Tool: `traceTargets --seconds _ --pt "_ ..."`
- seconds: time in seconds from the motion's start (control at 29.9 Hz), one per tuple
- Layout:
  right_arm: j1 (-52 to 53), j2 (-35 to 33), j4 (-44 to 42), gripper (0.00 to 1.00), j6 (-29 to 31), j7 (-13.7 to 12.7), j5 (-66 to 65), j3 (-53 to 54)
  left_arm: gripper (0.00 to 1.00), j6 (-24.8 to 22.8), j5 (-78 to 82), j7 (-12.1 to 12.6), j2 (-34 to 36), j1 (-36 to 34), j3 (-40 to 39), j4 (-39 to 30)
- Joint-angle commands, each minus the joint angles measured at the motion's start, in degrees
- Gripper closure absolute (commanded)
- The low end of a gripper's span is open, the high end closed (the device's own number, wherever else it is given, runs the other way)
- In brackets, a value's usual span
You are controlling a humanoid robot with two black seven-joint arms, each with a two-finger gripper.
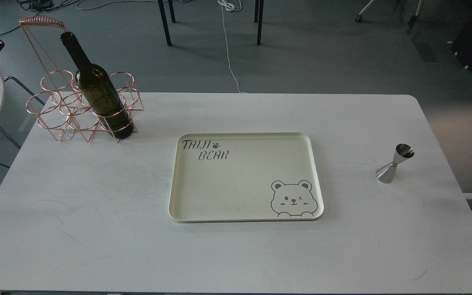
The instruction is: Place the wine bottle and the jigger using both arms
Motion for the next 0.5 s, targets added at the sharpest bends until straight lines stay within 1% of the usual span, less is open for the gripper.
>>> traceTargets --seconds 0.0,0.07,0.13,0.17,0.3,0.4,0.47 --pt "-2.24 0.47 -0.37 0.01 2.25 -0.13 3.6 0.15 0.02 -0.76 -4.36 -0.11 -1.74 3.09 -0.14 1.41" --pt "-3.47 0.56 -0.55 0.01 2.61 -0.22 5.79 0.5 0.02 -1.64 -6.56 0.06 -2.88 4.41 -0.22 2.64" --pt "-4.62 0.74 -0.72 0.01 3.05 -0.66 8.87 1.64 0.02 -4.18 -8.58 0.33 -4.37 5.3 -0.4 4.66" --pt "-4.88 1.09 -0.81 0.01 3.14 -1.62 10.71 2.34 0.02 -5.3 -9.11 0.33 -5.51 5.65 -0.4 6.32" --pt "-4.97 3.9 -3.44 0.01 3.31 -6.36 15.82 5.51 0.02 -5.3 -9.03 0.94 -12.54 5.65 -0.92 16.33" --pt "-4.97 6.44 -7.04 0.01 3.84 -9.18 15.82 8.76 0.02 -5.3 -8.86 3.74 -16.94 5.74 -3.64 22.76" --pt "-4.97 7.42 -8.02 0.01 5.33 -9.89 15.74 9.55 0.02 -5.3 -8.77 5.59 -18.44 5.74 -4.44 25.14"
